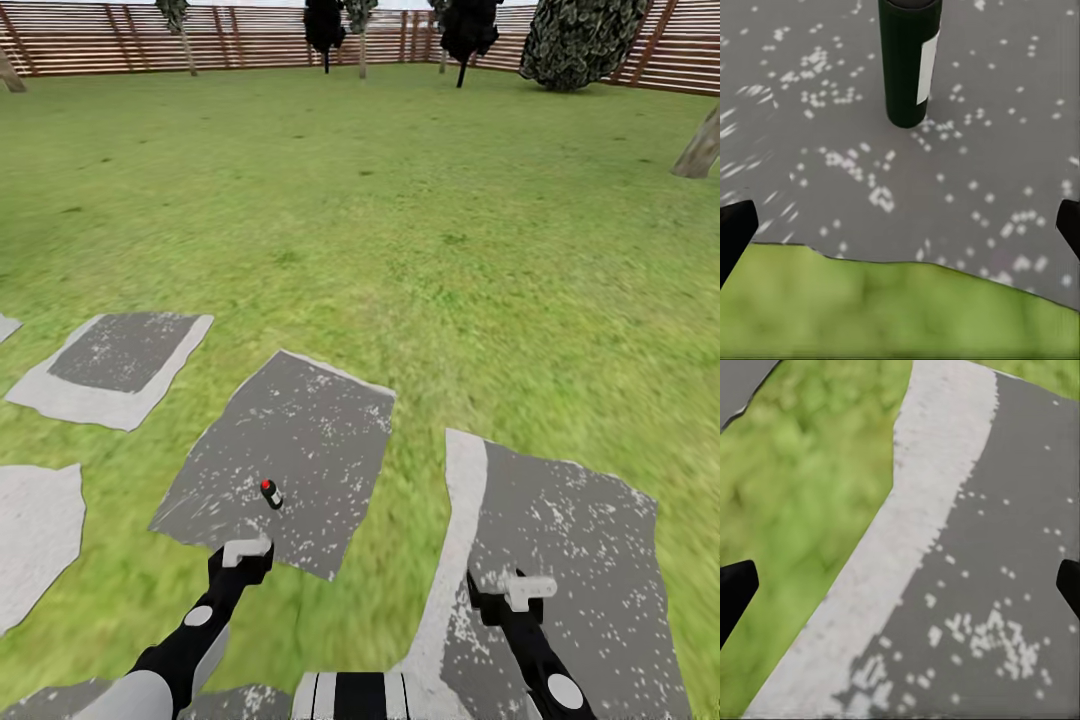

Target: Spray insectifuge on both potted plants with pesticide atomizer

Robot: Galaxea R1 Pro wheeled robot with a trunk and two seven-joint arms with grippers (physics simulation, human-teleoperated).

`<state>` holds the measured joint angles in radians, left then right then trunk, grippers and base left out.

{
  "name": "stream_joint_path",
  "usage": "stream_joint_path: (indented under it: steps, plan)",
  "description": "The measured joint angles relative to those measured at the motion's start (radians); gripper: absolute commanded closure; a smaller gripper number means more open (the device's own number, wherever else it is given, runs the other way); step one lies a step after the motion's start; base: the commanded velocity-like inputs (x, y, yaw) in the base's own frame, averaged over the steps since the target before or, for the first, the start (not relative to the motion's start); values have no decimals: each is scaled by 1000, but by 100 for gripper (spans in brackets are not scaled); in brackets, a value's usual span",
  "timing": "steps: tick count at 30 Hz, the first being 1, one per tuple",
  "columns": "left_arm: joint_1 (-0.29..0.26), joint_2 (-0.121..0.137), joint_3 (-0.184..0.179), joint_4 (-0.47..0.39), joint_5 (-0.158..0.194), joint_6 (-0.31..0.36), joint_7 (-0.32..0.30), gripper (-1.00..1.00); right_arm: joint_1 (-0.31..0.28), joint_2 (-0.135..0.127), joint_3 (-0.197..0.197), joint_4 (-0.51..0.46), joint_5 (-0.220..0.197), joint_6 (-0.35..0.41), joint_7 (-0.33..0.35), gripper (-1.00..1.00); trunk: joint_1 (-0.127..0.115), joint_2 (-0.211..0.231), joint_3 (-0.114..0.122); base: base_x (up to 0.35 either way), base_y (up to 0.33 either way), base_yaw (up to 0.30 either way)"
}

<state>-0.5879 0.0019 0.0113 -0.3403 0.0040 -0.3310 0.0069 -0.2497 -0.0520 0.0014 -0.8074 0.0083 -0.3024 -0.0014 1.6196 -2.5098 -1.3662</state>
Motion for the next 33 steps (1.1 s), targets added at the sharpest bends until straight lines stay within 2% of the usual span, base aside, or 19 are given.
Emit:
stream_joint_path:
  steps: [8,18,33]
  plan:
    - [-1,0,0,0,0,-4,0,-100,0,0,0,0,0,0,0,-100,4,-2,-44,0,0,0]
    - [0,1,0,0,1,-10,0,-100,0,0,0,-1,0,0,0,-100,3,-2,-60,35,0,0]
    - [1,1,0,0,-1,-11,0,-100,0,-2,0,-2,0,-1,0,-100,3,-2,-72,319,0,0]
